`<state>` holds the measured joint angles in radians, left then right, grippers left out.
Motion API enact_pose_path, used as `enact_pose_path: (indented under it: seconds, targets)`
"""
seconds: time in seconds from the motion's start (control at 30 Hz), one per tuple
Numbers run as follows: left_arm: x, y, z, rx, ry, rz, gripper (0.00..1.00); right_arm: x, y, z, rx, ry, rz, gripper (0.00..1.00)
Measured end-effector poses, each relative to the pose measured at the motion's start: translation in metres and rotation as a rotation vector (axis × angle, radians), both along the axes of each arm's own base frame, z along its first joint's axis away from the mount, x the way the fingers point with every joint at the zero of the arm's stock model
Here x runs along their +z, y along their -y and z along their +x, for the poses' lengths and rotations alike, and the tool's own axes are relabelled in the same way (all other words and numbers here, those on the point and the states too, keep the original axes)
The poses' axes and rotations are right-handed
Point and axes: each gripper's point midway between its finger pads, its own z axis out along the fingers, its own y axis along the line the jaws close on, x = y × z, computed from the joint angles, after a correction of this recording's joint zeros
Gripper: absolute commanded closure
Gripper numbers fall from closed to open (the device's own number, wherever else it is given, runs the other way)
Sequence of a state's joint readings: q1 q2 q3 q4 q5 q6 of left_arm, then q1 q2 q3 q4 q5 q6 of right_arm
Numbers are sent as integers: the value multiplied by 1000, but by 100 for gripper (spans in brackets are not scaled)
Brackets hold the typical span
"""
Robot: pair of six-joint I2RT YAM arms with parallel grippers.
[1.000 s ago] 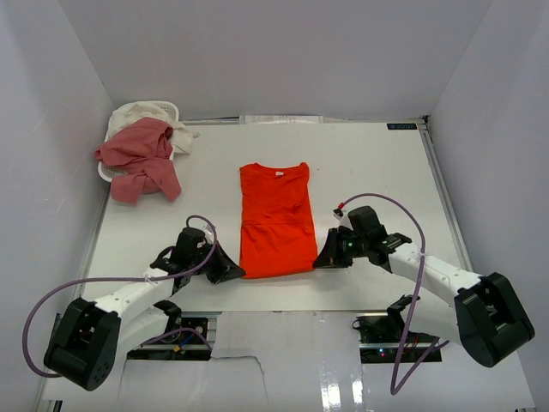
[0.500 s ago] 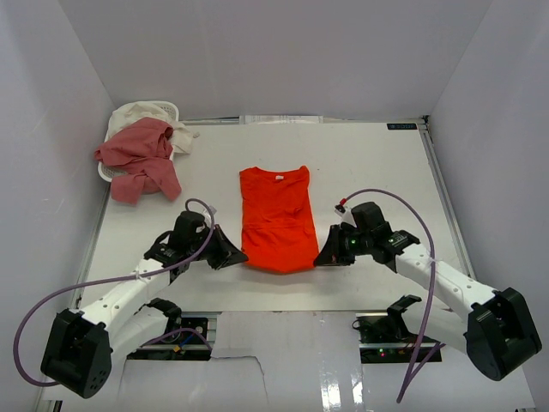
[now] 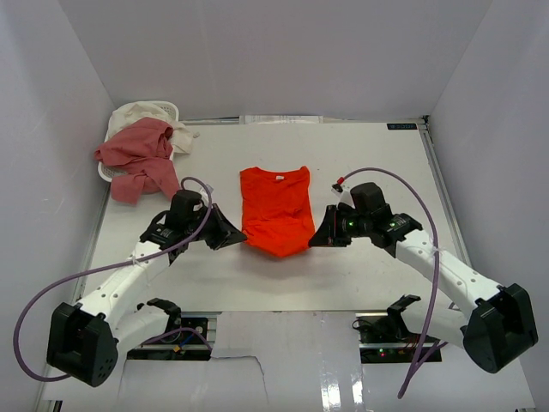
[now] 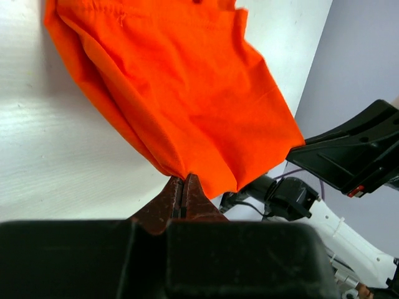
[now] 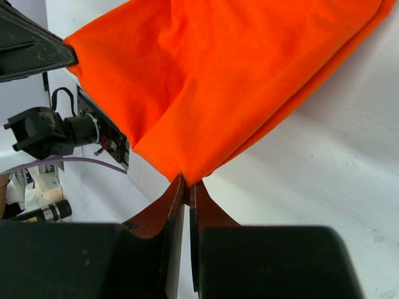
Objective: Fold and stack the t-shirts
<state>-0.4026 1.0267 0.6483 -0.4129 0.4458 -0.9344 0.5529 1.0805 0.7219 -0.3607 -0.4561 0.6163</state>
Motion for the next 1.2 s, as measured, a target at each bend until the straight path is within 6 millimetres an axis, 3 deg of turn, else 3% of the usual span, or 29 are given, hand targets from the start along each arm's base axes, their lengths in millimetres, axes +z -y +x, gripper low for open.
enact_pose_path:
  seconds: [0.33,0.57,0.9,1.2]
  targets:
    - [13,-28,47,104,20,22,100,17,-16,35,15,37,-18,92]
    - [21,-23,80,96,32,35,100,28,-27,69,9,62,-28,92]
    - [62,-12,140,90,133,24,100,43,-32,110,-13,100,-26,92]
    - [58,-2,188,90,131,35,100,42,-18,160,-73,106,-38,92]
